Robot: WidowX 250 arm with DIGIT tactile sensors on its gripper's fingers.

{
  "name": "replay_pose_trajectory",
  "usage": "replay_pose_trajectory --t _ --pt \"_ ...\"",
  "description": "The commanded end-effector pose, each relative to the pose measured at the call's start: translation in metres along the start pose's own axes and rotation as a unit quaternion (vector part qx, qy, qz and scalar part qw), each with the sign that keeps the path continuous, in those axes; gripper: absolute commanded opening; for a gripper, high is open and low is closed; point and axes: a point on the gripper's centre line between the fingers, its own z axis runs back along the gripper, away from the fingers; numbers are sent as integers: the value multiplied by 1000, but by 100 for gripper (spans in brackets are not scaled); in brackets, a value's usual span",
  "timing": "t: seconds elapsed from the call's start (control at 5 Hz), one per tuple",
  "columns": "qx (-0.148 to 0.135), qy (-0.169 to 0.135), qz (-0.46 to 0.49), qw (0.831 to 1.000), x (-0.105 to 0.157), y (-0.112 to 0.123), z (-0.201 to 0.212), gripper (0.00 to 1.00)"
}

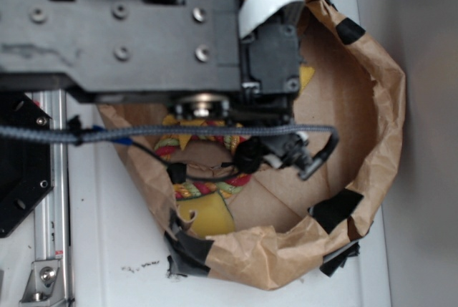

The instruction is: Grab the wood chip.

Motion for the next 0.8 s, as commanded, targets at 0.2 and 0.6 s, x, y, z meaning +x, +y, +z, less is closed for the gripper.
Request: replay_pose_trajectory --t 0.2,0.6 --pt "8 -7 36 999 4 -1 -76 100" --pt "-26 9 44 999 3 -16 -95 100"
